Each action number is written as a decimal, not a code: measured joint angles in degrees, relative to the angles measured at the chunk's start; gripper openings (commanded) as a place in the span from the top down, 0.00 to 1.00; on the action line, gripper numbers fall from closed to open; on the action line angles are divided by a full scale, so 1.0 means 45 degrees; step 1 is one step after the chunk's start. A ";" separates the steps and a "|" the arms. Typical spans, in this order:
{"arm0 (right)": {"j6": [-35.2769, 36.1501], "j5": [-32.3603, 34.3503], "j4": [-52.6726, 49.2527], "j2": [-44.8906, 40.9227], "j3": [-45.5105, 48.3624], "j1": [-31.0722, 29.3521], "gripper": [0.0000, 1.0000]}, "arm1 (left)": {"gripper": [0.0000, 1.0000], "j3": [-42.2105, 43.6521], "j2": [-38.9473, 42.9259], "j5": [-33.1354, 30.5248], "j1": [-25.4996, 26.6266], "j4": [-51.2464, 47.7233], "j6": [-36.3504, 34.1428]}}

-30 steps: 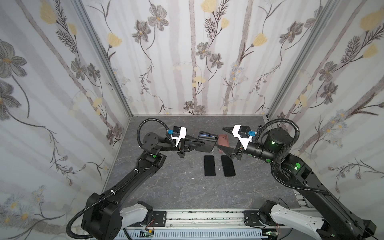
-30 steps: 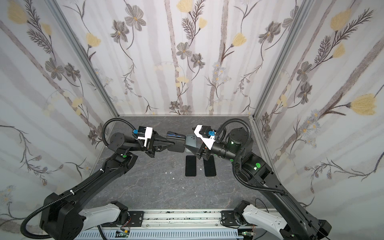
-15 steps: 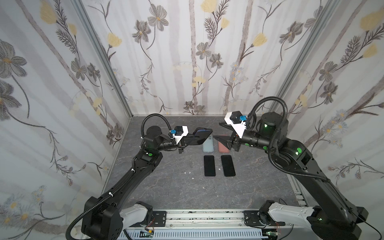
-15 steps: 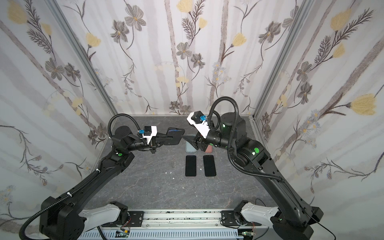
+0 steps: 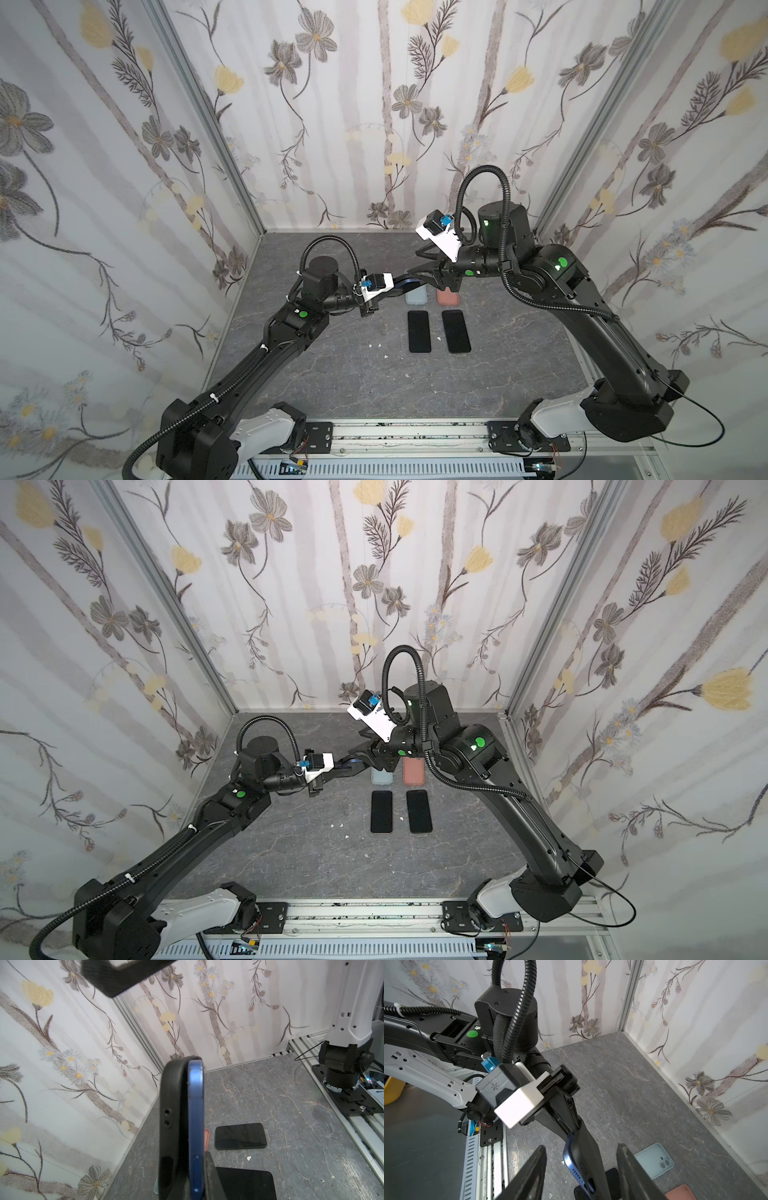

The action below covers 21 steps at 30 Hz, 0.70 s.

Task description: Take the phone out of the phone case

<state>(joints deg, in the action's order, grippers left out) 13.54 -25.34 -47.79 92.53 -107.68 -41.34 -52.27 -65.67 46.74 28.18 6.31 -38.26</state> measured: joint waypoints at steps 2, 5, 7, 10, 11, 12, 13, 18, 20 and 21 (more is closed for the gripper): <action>-0.0005 0.0049 -0.0311 0.0325 -0.0121 0.0000 0.48 | 1.00 0.0000 -0.0034 -0.0141 0.0058 -0.0214 -0.0277; -0.0005 0.0107 -0.0855 0.0680 -0.0330 0.0000 0.48 | 1.00 -0.0024 -0.0078 -0.0321 0.0136 -0.0413 -0.0563; -0.0005 0.0112 -0.1015 0.0801 -0.0432 0.0000 0.49 | 1.00 -0.0049 -0.0087 -0.0359 0.0185 -0.0486 -0.0656; 0.0000 0.0097 -0.1316 0.0952 -0.0452 0.0000 0.48 | 1.00 -0.0049 -0.0112 -0.0389 0.0214 -0.0505 -0.0816; 0.0000 0.0097 -0.1409 0.1010 -0.0452 0.0000 0.48 | 1.00 -0.0049 -0.0121 -0.0398 0.0214 -0.0515 -0.0850; 0.0000 0.0097 -0.1467 0.1069 -0.0452 0.0000 0.48 | 1.00 -0.0053 -0.0131 -0.0413 0.0214 -0.0520 -0.0894; 0.0000 0.0097 -0.1506 0.1112 -0.0452 0.0000 0.48 | 1.00 -0.0053 -0.0136 -0.0447 0.0228 -0.0539 -0.0928; -0.0005 0.0272 -0.1812 0.1287 -0.0476 0.0000 0.52 | 1.00 -0.0083 -0.0136 -0.0471 0.0296 -0.0646 -0.0991; -0.0024 0.0398 -0.1928 0.1365 -0.0476 0.0000 0.52 | 1.00 -0.0083 -0.0131 -0.0491 0.0296 -0.0724 -0.1035; -0.0112 0.0432 -0.1933 0.1399 -0.0476 0.0000 0.52 | 1.00 -0.0083 -0.0131 -0.0515 0.0306 -0.0772 -0.1044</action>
<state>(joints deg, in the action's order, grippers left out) 13.04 -23.40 -56.49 98.83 -109.82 -41.34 -52.64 -66.26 44.42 29.56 2.83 -42.96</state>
